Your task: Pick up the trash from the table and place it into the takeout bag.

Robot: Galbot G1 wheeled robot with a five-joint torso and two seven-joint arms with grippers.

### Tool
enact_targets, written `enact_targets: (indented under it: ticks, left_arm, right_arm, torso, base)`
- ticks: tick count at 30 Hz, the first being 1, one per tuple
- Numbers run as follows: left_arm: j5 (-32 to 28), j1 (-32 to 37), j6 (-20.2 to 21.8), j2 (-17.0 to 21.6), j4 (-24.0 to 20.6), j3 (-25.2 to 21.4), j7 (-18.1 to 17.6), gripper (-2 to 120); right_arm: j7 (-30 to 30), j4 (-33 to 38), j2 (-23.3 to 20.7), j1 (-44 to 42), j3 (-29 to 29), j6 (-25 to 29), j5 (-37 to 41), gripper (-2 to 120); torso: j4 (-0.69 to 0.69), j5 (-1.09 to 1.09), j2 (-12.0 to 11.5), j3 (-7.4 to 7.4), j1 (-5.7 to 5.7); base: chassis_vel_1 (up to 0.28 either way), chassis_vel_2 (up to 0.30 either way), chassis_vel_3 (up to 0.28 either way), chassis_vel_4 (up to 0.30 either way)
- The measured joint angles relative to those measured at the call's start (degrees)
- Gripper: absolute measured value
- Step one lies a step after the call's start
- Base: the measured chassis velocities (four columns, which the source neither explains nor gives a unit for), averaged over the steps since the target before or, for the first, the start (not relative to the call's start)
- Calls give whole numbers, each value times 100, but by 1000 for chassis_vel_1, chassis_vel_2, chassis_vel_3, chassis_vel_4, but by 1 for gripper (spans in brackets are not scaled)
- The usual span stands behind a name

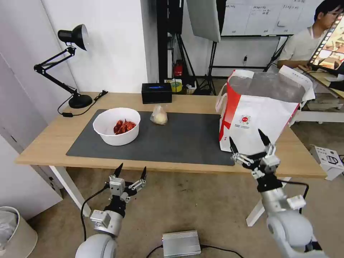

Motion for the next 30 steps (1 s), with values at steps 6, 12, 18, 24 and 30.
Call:
enact_targets:
  ticks: [6, 12, 18, 24, 30]
  left_arm:
    - [-2, 25, -1, -16, -40, -3, 4, 100]
    - [-2, 59, -18, -38, -45, -17, 11, 100]
    - [-1, 103, -28, -41, -114, -41, 14, 100]
    - [-2, 111, -28, -35, -144, -55, 14, 100]
    - [-3, 88, -26, -19, -153, -61, 14, 100]
  right_arm:
    - [463, 93, 240, -247, -69, -329, -214, 100]
    - [769, 166, 310, -410, -214, -608, -415, 100]
    - [938, 358, 297, -519, -450, -1005, -369, 100]
    - [1027, 504, 294, -620, -595, -1213, -289, 100]
    - [1035, 613, 332, -741, -713, -1304, -296, 100]
  torso:
    - [0, 0, 0, 0, 0]
    - [0, 0, 0, 0, 0]
    - [0, 0, 0, 1, 0]
    - [0, 0, 0, 1, 0]
    - [0, 0, 0, 1, 0]
  base:
    - [0, 0, 0, 0]
    - [0, 0, 0, 0]
    - [0, 0, 0, 0]
    - [0, 0, 0, 0]
    - [0, 0, 0, 0]
